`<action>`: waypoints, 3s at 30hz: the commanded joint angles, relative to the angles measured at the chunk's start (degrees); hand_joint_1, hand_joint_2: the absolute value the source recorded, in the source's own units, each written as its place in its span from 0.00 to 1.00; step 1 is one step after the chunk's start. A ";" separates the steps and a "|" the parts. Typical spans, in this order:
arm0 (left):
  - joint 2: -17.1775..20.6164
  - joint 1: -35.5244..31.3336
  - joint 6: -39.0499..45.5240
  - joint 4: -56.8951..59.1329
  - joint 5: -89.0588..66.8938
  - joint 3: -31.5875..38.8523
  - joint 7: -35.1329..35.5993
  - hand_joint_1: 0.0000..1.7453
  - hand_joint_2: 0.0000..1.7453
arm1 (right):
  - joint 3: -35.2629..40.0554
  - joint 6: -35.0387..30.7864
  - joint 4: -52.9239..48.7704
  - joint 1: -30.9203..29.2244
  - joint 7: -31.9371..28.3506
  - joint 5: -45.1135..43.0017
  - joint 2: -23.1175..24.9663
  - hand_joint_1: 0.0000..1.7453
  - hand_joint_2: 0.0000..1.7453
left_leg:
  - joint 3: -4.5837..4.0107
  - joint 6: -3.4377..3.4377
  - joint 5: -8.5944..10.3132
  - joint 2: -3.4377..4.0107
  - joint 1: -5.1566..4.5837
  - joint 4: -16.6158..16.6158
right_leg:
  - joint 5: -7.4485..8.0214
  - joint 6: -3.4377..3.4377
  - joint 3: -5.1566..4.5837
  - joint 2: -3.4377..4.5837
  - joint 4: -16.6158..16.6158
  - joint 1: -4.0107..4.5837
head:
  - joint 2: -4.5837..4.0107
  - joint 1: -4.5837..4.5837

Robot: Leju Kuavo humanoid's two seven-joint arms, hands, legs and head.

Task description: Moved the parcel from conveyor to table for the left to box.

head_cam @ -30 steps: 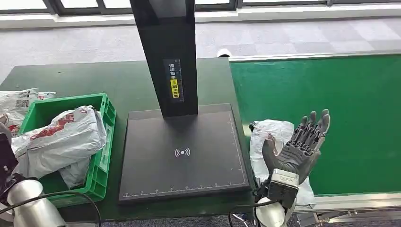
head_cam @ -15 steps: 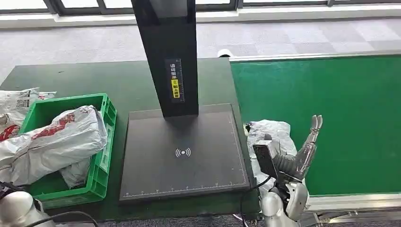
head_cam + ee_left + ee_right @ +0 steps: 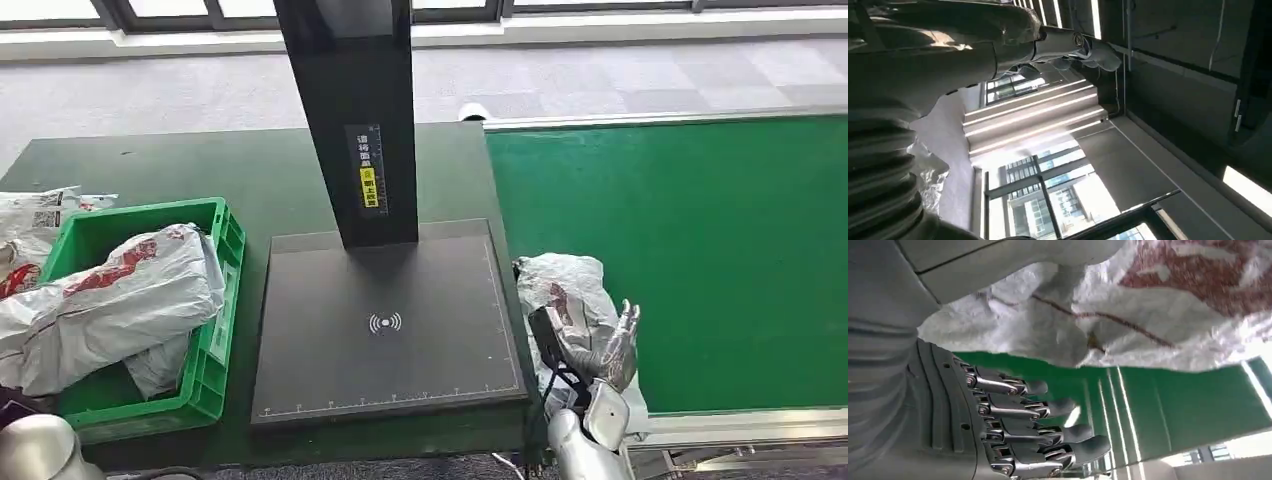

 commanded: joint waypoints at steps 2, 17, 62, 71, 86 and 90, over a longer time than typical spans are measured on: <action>-0.02 2.15 -0.13 0.40 1.72 -2.26 -1.69 0.00 1.00 | -2.18 4.25 14.65 -4.69 1.75 1.61 -3.27 0.00 1.00 | 0.12 0.03 0.03 0.05 0.04 -0.15 | 0.07 -0.02 0.16 0.01 -0.20 0.04 | 0.00 0.00; -0.02 0.96 -0.13 3.16 2.77 -2.08 -3.72 0.00 1.00 | -0.64 9.38 17.78 -4.50 2.95 3.46 -4.11 0.00 1.00 | 0.25 -0.05 0.02 0.15 0.00 -0.10 | 0.04 -0.03 0.17 0.06 -0.10 0.07 | 0.00 0.00; -0.02 -0.36 -0.13 4.41 2.01 -1.93 -4.11 0.00 1.00 | -3.56 -7.81 -49.55 10.47 -35.82 -36.67 4.85 1.00 1.00 | 0.02 -0.02 0.00 0.11 -0.04 -0.04 | 0.06 -0.08 -0.04 0.02 -0.03 -0.04 | 0.00 0.00; -0.02 0.57 -0.13 3.26 2.27 -2.06 -4.17 0.00 1.00 | 17.87 -7.81 -33.78 11.03 -29.77 -29.00 4.85 1.00 1.00 | 0.12 -0.03 -0.08 0.37 0.04 -0.05 | 0.09 -0.08 0.04 0.30 -0.07 0.04 | 0.00 0.00; -0.02 0.13 -0.13 6.41 3.44 -3.87 -6.54 0.00 1.00 | 37.39 7.97 -4.70 0.01 -28.24 -22.04 4.85 1.00 1.00 | 0.12 -0.10 0.08 0.23 0.20 -0.14 | 0.09 -0.10 0.07 0.20 -0.08 0.14 | 0.00 0.02; -0.02 0.35 -0.13 6.49 3.11 -4.68 -6.07 0.00 1.00 | 41.12 7.86 0.37 -2.40 -28.88 -24.82 4.85 1.00 1.00 | 0.09 -0.07 0.11 0.30 0.21 -0.18 | 0.14 -0.11 0.04 0.25 -0.15 0.13 | 0.00 0.02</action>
